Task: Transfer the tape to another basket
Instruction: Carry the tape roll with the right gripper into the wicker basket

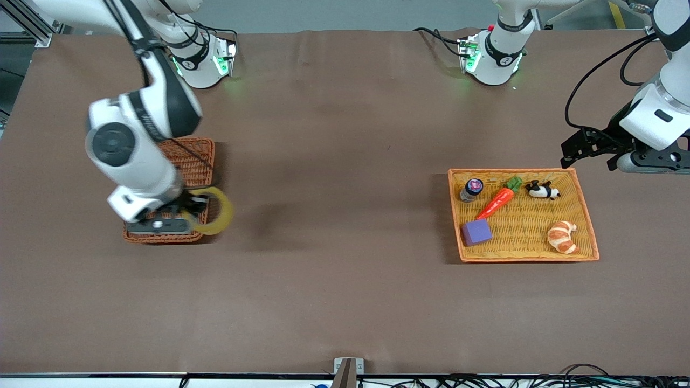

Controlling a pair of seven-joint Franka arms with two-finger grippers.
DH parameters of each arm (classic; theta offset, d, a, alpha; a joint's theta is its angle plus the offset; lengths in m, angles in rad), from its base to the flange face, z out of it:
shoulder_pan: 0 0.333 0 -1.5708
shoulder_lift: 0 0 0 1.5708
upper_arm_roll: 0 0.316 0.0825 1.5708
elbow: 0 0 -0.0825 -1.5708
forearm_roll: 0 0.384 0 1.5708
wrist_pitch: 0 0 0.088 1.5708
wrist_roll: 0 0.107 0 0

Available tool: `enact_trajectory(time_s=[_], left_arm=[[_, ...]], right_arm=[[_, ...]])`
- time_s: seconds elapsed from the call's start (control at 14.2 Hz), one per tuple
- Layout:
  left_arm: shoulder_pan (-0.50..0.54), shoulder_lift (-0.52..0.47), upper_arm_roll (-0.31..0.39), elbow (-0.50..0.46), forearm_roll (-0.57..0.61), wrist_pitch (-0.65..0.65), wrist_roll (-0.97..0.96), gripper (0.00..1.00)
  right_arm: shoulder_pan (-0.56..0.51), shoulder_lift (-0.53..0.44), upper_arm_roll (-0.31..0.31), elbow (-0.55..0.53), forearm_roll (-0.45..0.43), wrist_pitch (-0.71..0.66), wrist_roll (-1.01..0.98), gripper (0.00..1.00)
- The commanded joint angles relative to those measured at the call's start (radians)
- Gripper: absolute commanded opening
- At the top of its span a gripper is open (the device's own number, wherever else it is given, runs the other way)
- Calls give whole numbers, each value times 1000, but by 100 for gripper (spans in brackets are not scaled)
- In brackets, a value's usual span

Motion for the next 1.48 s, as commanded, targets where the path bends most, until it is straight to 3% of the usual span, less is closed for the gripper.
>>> enact_trajectory(time_s=[0.0,0.14,0.28,0.42,0.63,0.77,0.99,1.27,1.41], left_arm=[[3,7,-4,24,-13,-20,-15,100],[1,10,-4,22,-13,-20,-16,100],[0,10,-4,24,-13,-22,-12,100],[-2,12,-4,18,-13,-22,-15,100],[4,13,-4,18,-13,-22,-12,100],[6,15,-4,18,-13,-20,-9,100],[6,24,-2,21,-13,-19,-7,100],[3,24,-2,27,-13,-19,-16,100],[3,18,-4,29,-13,-20,-18,100]], right_arm=[[-36,-84,-54,-139,27,48,-137,0],[-97,-105,-62,-219,27,120,-255,0],[-99,-132,-135,-341,27,245,-330,0],[-99,-153,-192,-505,27,455,-390,0],[-104,-144,-212,-679,27,698,-401,0],[-105,-138,-214,-725,27,783,-401,1],[-105,-119,-214,-732,25,798,-403,7],[-107,-96,-218,-730,19,800,-412,48],[-107,-102,-218,-724,18,797,-409,98]])
